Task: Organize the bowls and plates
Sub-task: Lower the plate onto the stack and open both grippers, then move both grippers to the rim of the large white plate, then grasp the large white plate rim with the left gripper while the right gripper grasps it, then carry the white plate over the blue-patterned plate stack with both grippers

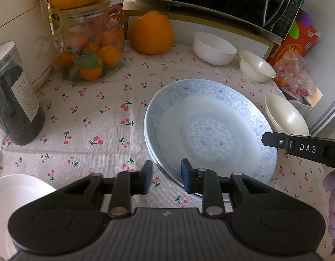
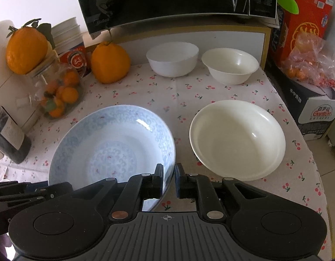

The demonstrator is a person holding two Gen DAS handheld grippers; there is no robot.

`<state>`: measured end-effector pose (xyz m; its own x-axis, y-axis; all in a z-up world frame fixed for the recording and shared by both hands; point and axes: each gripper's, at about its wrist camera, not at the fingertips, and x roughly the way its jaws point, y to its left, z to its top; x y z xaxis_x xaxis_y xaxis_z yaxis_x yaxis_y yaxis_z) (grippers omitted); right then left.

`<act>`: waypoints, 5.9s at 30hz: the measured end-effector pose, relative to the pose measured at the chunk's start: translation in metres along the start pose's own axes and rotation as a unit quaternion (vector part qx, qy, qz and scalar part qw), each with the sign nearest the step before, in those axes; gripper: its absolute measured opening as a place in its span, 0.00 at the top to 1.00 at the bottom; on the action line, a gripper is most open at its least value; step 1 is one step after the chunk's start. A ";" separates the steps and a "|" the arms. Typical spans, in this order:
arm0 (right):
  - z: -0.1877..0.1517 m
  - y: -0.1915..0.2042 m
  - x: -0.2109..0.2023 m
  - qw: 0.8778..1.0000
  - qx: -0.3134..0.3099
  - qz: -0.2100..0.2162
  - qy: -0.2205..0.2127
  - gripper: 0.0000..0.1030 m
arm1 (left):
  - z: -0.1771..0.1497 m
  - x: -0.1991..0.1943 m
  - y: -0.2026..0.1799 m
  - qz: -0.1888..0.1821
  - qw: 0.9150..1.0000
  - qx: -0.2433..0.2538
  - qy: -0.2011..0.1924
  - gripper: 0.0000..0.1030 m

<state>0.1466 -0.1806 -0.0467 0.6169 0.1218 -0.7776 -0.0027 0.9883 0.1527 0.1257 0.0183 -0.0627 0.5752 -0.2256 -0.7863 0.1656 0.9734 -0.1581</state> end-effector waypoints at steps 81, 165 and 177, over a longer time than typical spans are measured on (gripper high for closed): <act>-0.083 0.171 -0.031 0.973 0.018 0.191 0.128 0.15 | -0.059 -0.106 0.175 0.056 0.996 -0.053 0.052 0.03; -0.049 0.089 -0.054 0.987 0.001 0.162 0.007 0.82 | -0.027 -0.098 0.100 -0.021 1.000 -0.003 0.007 0.79; -0.032 0.041 -0.053 0.989 0.029 0.142 -0.007 0.82 | -0.013 -0.081 0.059 -0.042 0.999 0.010 -0.002 0.79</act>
<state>0.0888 -0.1432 -0.0192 0.6080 0.3928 -0.6900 -0.1333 0.9072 0.3991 0.0789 0.0947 -0.0163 0.5625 -0.3065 -0.7679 0.2296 0.9501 -0.2111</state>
